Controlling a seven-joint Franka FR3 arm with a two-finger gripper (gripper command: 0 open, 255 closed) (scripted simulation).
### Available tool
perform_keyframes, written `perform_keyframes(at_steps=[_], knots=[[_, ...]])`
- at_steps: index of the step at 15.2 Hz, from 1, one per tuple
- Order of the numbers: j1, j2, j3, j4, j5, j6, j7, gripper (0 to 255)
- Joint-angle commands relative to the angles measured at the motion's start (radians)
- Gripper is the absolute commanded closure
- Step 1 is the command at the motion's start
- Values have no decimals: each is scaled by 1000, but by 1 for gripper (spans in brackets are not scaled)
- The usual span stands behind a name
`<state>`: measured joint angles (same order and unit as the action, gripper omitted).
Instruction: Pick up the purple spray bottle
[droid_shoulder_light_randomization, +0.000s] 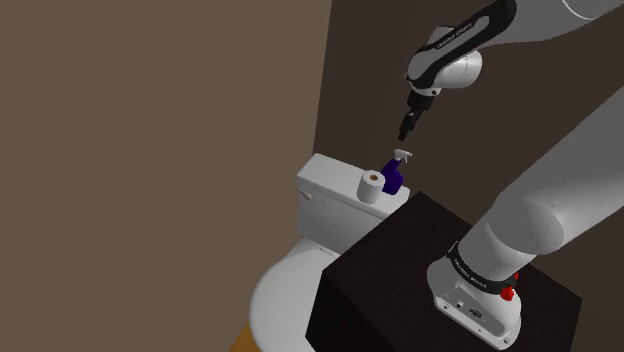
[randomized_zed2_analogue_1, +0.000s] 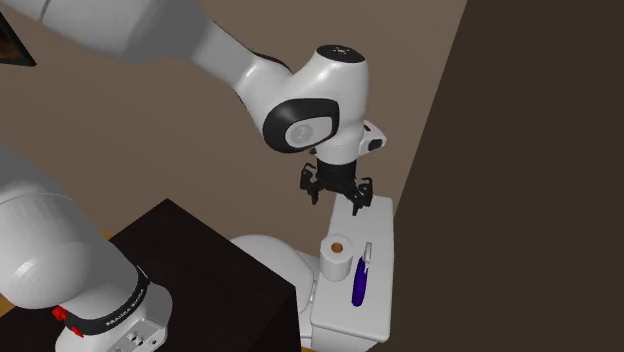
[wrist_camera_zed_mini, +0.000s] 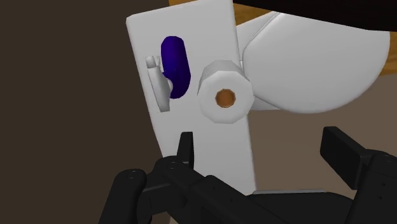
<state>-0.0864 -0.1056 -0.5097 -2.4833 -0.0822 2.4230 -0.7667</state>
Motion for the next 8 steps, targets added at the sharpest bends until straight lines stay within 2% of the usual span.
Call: perform_keyframes(at_steps=[1, 4, 8], knots=[[4, 95, -22, 22, 69, 64, -76, 0], [-14, 236, -24, 86, 199, 118, -203, 0], [-90, 415, 29, 193, 355, 161, -353, 0]])
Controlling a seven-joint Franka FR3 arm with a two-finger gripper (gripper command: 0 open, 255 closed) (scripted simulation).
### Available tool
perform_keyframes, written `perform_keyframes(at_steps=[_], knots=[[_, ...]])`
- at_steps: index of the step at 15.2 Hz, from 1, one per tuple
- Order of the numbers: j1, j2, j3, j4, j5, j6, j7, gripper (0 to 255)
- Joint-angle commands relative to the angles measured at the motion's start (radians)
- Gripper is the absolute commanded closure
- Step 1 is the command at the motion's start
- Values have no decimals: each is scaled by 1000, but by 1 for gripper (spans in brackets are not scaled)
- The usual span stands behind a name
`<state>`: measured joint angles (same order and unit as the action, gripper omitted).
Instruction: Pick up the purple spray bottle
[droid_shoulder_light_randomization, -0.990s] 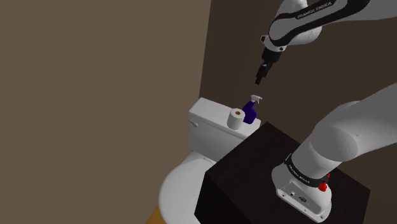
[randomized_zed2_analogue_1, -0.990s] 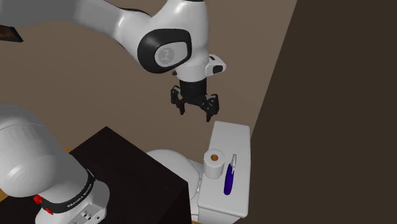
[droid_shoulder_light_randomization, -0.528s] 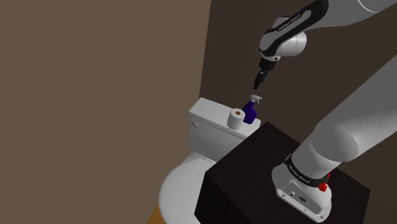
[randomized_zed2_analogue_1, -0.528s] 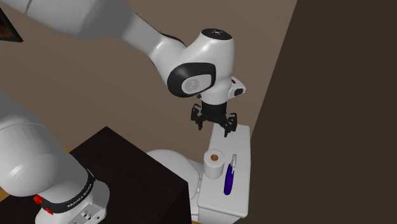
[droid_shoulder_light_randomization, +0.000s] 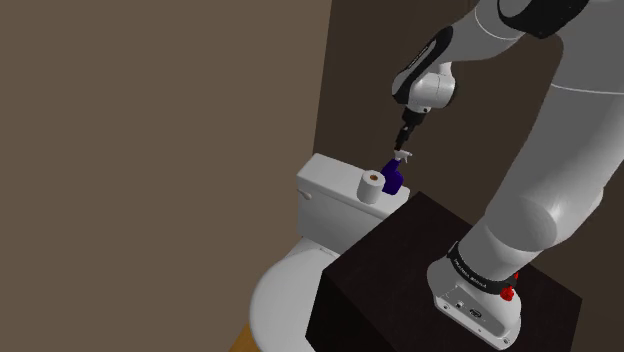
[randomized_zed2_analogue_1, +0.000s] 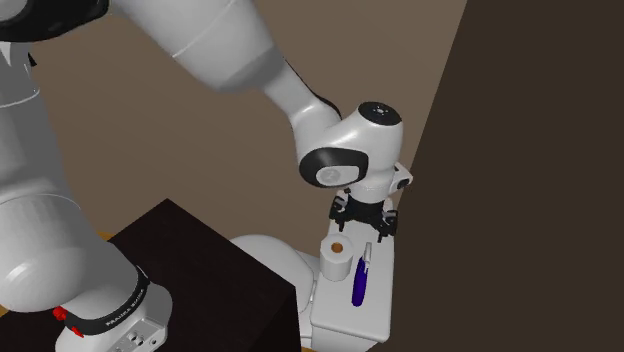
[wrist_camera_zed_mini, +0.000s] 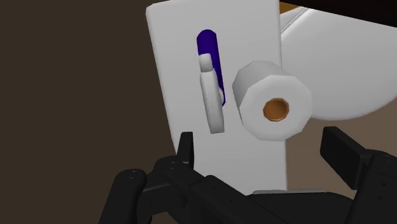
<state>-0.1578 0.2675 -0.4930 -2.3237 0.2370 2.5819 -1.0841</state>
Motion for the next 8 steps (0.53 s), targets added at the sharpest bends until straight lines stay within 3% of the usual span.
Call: perform_keyframes(at_steps=[1, 2, 8], knots=[[-43, 84, 30, 63, 66, 9, -65, 0], [-67, 125, 48, 94, 92, 15, -92, 0], [-100, 191, 90, 108, 143, 64, -130, 0]])
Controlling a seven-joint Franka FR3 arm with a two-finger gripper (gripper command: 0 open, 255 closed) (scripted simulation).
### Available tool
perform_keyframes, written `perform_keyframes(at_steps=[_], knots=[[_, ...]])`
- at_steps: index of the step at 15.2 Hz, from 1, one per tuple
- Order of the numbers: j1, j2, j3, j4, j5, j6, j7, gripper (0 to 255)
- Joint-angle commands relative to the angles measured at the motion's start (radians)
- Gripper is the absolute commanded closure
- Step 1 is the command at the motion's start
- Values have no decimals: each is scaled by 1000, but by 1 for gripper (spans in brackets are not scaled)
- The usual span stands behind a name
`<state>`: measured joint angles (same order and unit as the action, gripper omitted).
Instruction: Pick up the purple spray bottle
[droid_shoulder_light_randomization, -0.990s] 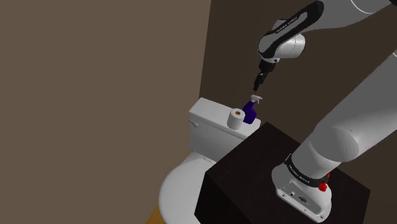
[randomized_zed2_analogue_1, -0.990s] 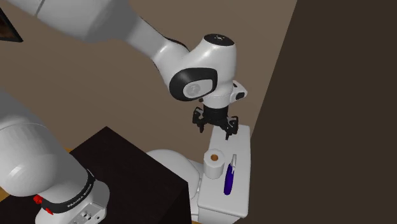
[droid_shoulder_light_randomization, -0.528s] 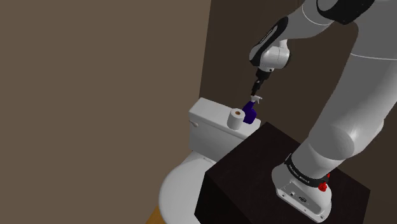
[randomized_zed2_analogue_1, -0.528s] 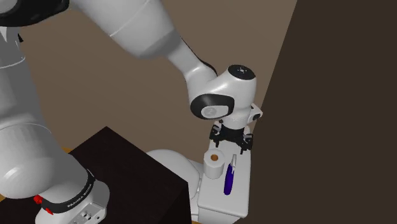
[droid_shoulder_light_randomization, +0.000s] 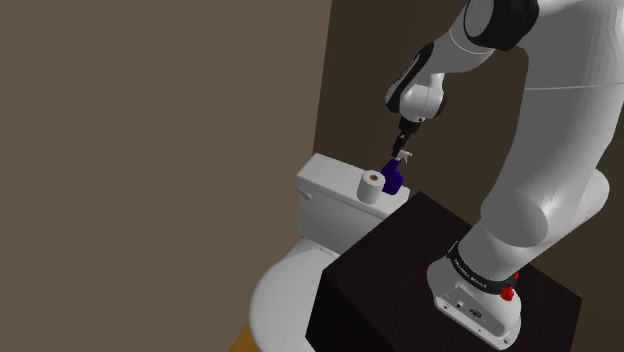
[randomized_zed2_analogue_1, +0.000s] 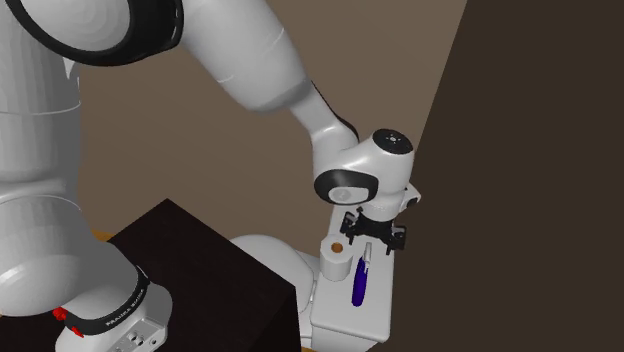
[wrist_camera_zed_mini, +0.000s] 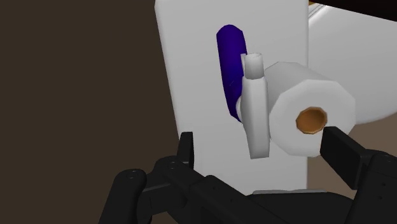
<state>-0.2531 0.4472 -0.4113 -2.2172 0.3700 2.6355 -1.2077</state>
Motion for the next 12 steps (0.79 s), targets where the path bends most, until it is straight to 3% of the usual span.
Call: perform_keyframes(at_steps=[1, 4, 5, 12], knots=[[-11, 24, 16, 4, 19, 20, -12, 0], [-21, 44, 28, 8, 33, 34, -23, 0], [-20, 44, 29, 8, 33, 36, -22, 255], [-20, 44, 29, 8, 33, 35, -22, 255]])
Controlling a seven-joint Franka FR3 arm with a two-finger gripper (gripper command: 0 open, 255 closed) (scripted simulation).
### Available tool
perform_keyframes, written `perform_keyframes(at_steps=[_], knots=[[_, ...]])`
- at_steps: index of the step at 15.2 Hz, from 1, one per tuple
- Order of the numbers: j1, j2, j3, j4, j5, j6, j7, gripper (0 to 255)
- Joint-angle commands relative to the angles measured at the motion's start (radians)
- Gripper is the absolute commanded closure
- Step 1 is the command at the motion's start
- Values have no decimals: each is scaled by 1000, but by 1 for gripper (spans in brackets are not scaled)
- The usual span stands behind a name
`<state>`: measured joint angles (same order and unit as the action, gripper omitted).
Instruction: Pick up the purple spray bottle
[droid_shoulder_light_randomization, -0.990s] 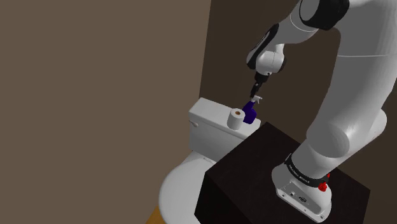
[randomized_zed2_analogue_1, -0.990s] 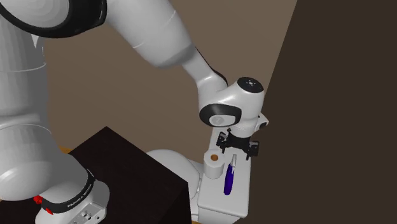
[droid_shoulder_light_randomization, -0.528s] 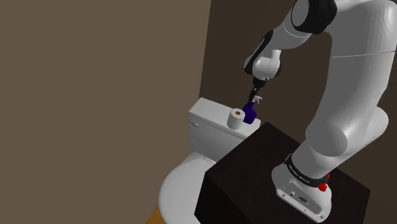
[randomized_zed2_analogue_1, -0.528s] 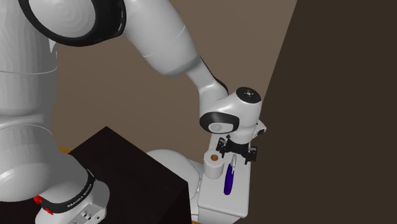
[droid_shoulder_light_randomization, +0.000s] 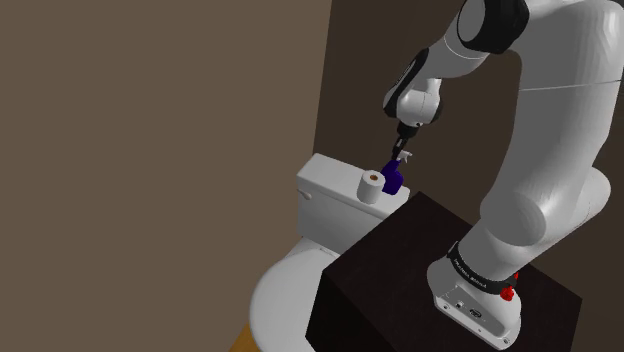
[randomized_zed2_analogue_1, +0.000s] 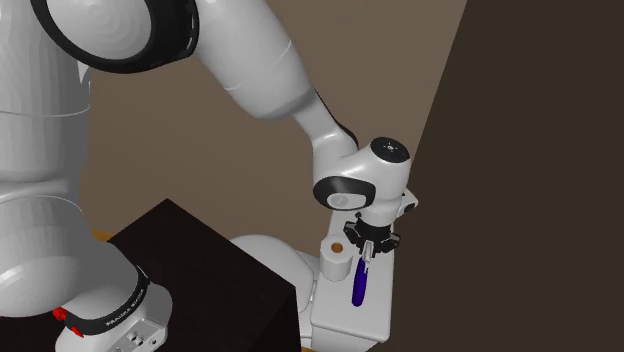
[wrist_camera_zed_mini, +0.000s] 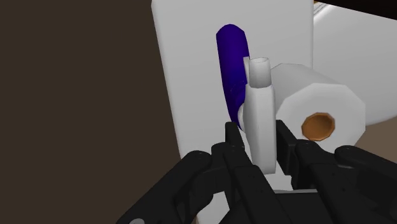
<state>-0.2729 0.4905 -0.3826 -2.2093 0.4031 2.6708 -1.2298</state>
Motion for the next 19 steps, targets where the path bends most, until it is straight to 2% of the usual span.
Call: perform_keyframes(at_steps=[1, 17, 19], knots=[[0, 0, 0, 0, 0, 0, 0, 255], [81, -181, -109, -19, -146, -149, 103, 255], [82, -182, -109, -19, -148, -151, 104, 255]])
